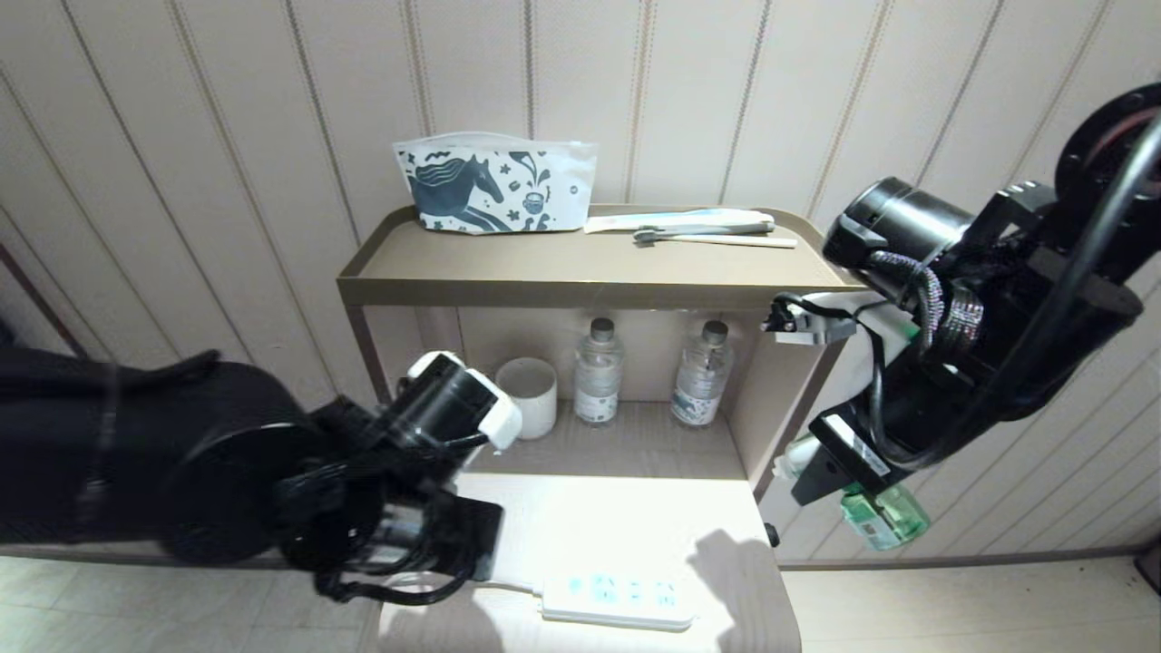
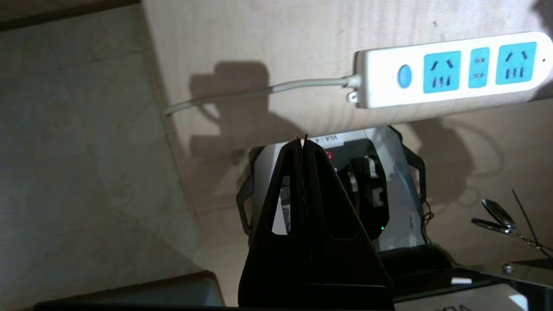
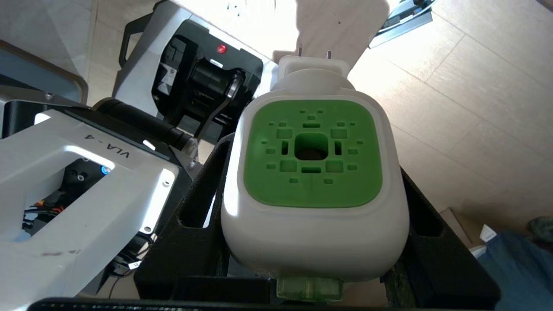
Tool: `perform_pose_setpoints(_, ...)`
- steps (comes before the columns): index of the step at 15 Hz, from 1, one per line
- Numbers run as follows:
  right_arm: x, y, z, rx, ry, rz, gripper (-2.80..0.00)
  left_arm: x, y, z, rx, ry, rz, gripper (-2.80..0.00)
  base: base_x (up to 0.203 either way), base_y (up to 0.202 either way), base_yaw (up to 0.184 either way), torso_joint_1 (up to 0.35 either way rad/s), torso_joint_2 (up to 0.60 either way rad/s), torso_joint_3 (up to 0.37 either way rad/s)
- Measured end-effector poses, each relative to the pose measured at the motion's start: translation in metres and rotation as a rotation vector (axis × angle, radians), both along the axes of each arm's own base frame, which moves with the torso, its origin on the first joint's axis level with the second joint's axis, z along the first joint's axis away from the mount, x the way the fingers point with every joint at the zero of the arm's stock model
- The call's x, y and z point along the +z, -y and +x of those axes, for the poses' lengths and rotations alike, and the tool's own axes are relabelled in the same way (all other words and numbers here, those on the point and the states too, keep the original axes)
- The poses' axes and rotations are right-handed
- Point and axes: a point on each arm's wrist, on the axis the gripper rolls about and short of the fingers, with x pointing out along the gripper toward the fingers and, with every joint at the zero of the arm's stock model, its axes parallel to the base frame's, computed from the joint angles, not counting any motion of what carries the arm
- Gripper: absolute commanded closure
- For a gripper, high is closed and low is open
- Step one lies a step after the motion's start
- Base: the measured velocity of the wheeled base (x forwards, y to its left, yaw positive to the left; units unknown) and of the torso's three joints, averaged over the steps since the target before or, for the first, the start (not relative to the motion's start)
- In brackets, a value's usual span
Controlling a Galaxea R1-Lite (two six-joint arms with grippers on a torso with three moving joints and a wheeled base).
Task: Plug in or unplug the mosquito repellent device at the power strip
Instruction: Insert the plug into the socket
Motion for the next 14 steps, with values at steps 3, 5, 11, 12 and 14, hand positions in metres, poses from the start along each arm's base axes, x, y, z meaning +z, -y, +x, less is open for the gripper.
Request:
perform_pose_setpoints(3,0.006,0.002,-0.006,0.005,0.019,0.010,0.00,0.016,-0.047,-0.042,0.149,0.076,0.041,0.00,0.000,0.000,0.000,0.000,0.00,0.000)
perform_pose_setpoints(5,0.009,0.003,-0.010,0.006,0.029,0.018,0.00,0.026,-0.080,-0.061,0.262,0.102,0.034,0.00,0.000,0.000,0.000,0.000,0.00,0.000)
perform_pose_setpoints(11,0.012,-0.002,-0.022,0.047,0.032,0.022,0.00,0.049,-0.156,-0.110,0.498,0.177,-0.002,0.00,0.000,0.000,0.000,0.000,0.00,0.000)
perform_pose_setpoints(12,0.011,-0.003,-0.024,0.053,0.032,0.021,0.00,0.053,-0.168,-0.123,0.534,0.199,-0.008,0.00,0.000,0.000,0.000,0.000,0.00,0.000)
perform_pose_setpoints(14,0.009,-0.005,-0.025,0.061,0.022,0.016,0.00,0.056,-0.191,-0.153,0.616,0.241,-0.022,0.00,0.000,0.000,0.000,0.000,0.00,0.000)
